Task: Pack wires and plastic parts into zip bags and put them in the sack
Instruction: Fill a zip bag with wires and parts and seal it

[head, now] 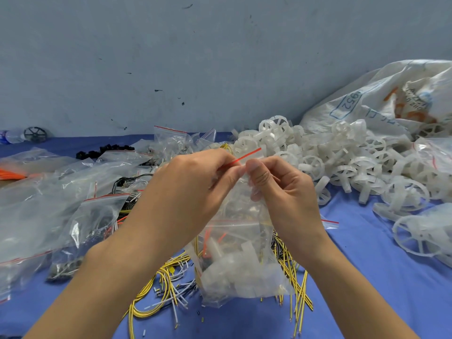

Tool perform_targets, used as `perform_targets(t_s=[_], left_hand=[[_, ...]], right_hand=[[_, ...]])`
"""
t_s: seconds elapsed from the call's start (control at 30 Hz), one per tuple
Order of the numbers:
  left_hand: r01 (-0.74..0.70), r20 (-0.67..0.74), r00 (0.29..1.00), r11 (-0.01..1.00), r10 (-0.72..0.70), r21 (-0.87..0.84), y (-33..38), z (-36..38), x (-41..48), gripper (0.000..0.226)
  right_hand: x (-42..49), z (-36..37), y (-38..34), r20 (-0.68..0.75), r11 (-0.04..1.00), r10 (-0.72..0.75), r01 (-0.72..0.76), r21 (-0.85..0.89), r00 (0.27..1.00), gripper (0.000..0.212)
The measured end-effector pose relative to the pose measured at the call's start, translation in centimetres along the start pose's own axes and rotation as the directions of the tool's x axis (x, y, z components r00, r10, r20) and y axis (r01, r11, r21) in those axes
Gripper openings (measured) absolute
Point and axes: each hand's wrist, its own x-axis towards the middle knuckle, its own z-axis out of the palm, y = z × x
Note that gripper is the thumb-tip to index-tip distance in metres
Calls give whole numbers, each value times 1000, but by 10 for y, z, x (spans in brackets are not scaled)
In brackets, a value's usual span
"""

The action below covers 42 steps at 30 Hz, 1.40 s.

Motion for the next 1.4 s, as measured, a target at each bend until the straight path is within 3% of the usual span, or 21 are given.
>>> perform_targets(t_s=[0.3, 0.73, 0.9, 1.1, 1.3, 1.4], left_hand=[[-43, -15, 999, 994, 45, 99, 6, 0, -2, 33], [-65, -21, 998, 995, 67, 81, -11, -7, -3, 31], [-51, -5, 999, 999, 51, 19, -12, -5, -5, 30], [-39, 8, 999, 999, 39, -4, -14, -4, -5, 29], [-22, 32, 999, 999, 24, -43, -29, -11, -7, 24], [-40, 14, 999, 999, 40, -13, -31, -13, -8, 24]], right_hand=[[1, -1, -4, 15, 998, 16, -17, 53, 1000, 15], [5, -8, -6, -148, 990, 126, -116, 75, 981, 22], [4, -10, -9, 14, 991, 129, -129, 42, 992, 22], [5, -8, -10, 3, 990, 119, -119, 72, 993, 10], [8, -15, -10, -79, 986, 162, -158, 61, 984, 14], [10, -19, -12, -25, 982, 184, -183, 35, 983, 13]])
